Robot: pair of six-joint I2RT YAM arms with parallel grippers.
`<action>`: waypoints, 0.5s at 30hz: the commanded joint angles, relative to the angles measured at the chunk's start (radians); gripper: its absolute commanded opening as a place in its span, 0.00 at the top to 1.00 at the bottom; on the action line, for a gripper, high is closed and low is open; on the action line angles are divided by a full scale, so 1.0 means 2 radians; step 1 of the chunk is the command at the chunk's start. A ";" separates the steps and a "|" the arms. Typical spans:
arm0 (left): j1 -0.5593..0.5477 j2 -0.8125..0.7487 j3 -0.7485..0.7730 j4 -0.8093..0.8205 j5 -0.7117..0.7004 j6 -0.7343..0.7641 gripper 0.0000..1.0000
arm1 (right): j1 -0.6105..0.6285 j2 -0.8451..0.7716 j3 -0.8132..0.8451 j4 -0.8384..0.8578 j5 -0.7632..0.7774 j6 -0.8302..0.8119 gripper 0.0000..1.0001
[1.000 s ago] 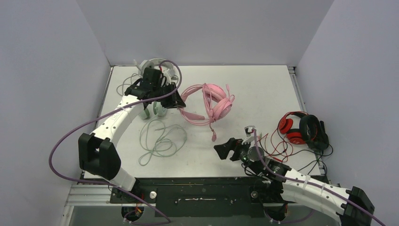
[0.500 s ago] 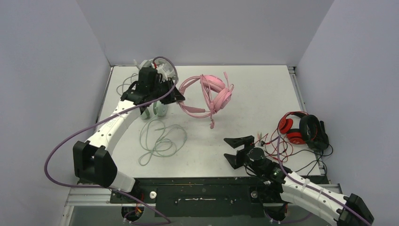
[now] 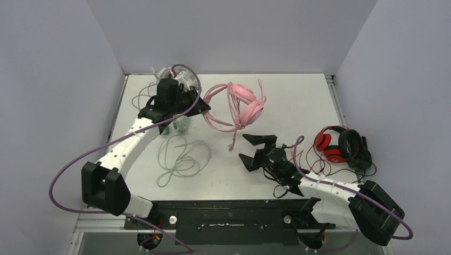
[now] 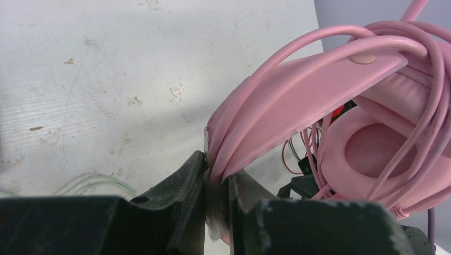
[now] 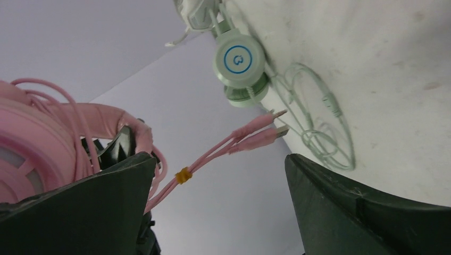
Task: Wrap the headphones
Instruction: Wrap the headphones cable around the headphones.
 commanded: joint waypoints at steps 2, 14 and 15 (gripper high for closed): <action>-0.006 -0.015 0.002 0.104 -0.007 -0.025 1.00 | -0.003 0.041 0.047 0.103 0.004 0.216 0.03; -0.014 0.002 -0.007 0.172 -0.030 -0.054 1.00 | -0.008 0.103 0.077 0.156 0.015 0.256 0.06; -0.016 0.002 -0.010 0.178 -0.032 -0.061 1.00 | -0.009 0.111 0.078 0.170 0.016 0.260 0.09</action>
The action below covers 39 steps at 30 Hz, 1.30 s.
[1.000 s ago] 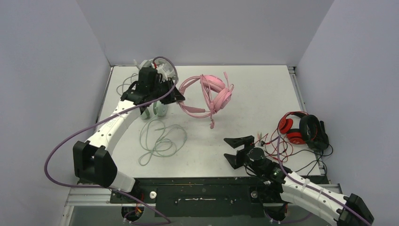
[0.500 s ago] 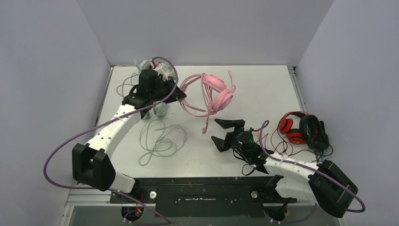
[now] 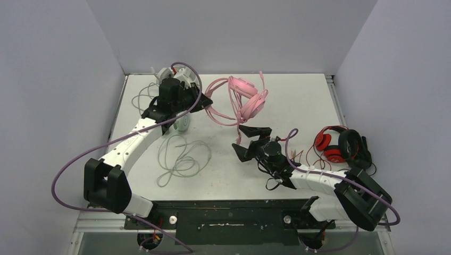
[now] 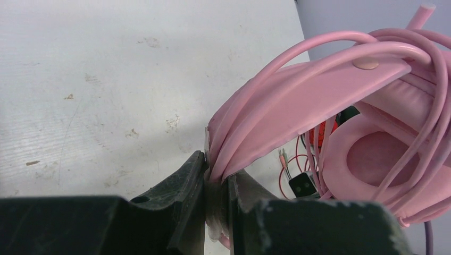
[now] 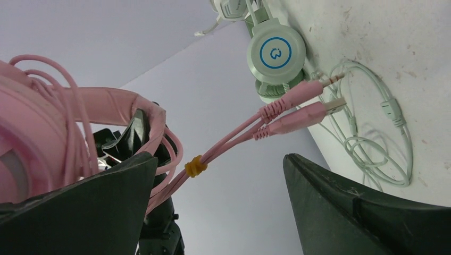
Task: Wrap the headphones
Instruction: Wrap the headphones cable around the headphones.
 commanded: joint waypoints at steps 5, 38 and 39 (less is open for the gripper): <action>-0.015 -0.004 -0.003 0.115 0.009 -0.058 1.00 | -0.017 0.050 0.025 0.102 0.014 0.263 0.25; -0.009 -0.028 0.043 0.016 0.142 0.046 1.00 | -0.251 -0.062 -0.042 -0.017 -0.149 -0.044 1.00; -0.014 -0.022 0.046 0.014 0.155 0.048 1.00 | -0.271 -0.051 -0.037 0.007 -0.176 -0.074 1.00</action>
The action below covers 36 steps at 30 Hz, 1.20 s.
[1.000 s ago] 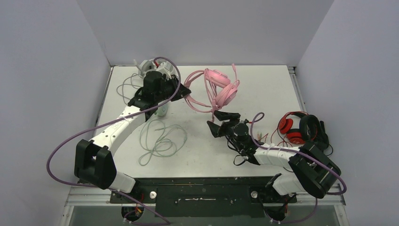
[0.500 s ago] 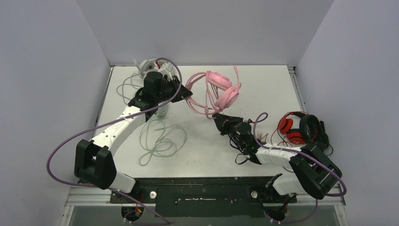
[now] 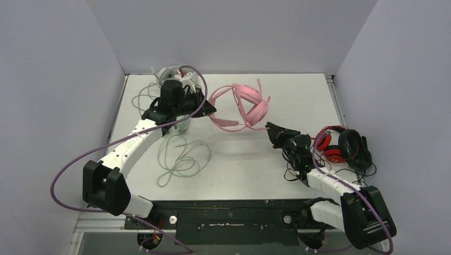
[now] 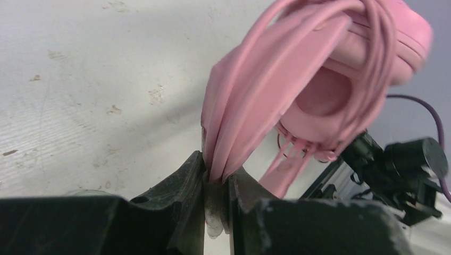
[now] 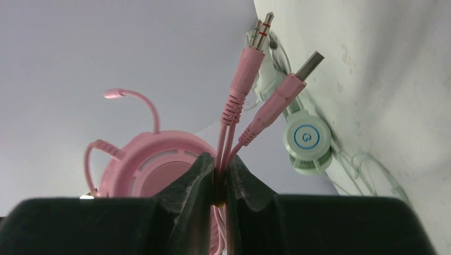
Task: Wrap the headphones
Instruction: Wrap the headphones cable around the headphones.
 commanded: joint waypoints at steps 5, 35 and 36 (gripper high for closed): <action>-0.031 0.006 0.051 0.057 0.127 -0.003 1.00 | -0.128 0.071 0.070 0.073 -0.230 -0.175 1.00; -0.054 0.033 0.023 0.255 0.250 -0.153 1.00 | -0.098 0.039 0.118 0.139 -0.298 -0.281 0.93; -0.054 0.034 0.023 0.257 0.262 -0.155 1.00 | -0.097 0.029 0.123 0.127 -0.299 -0.300 0.93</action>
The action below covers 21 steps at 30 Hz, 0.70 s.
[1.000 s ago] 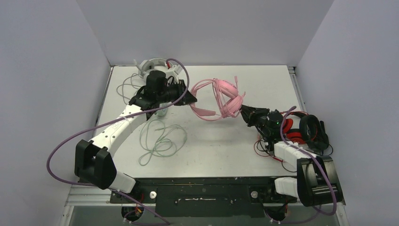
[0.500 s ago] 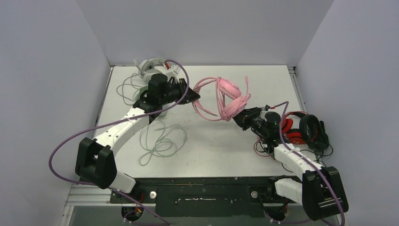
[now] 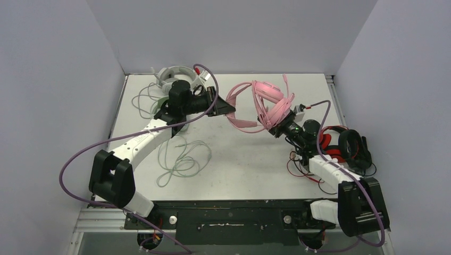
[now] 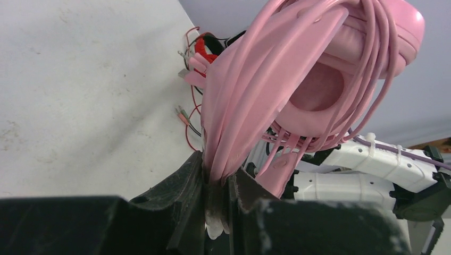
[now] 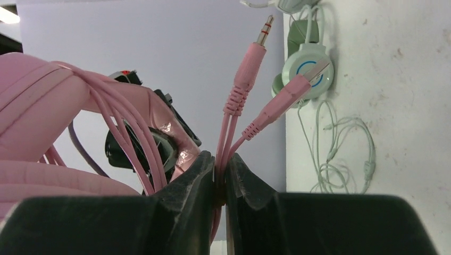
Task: Wrap the headphones
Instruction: Wrap the headphones cable around the headphones.
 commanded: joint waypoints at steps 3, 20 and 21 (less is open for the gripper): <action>-0.013 -0.006 0.043 0.060 0.137 -0.027 1.00 | 0.001 -0.070 0.054 0.010 -0.002 -0.153 0.94; -0.082 0.053 0.162 -0.295 -0.106 0.261 1.00 | 0.039 -0.144 0.049 -0.208 -0.027 -0.568 0.92; -0.090 0.061 0.170 -0.312 -0.132 0.274 1.00 | 0.041 -0.138 0.030 -0.193 -0.026 -0.558 0.93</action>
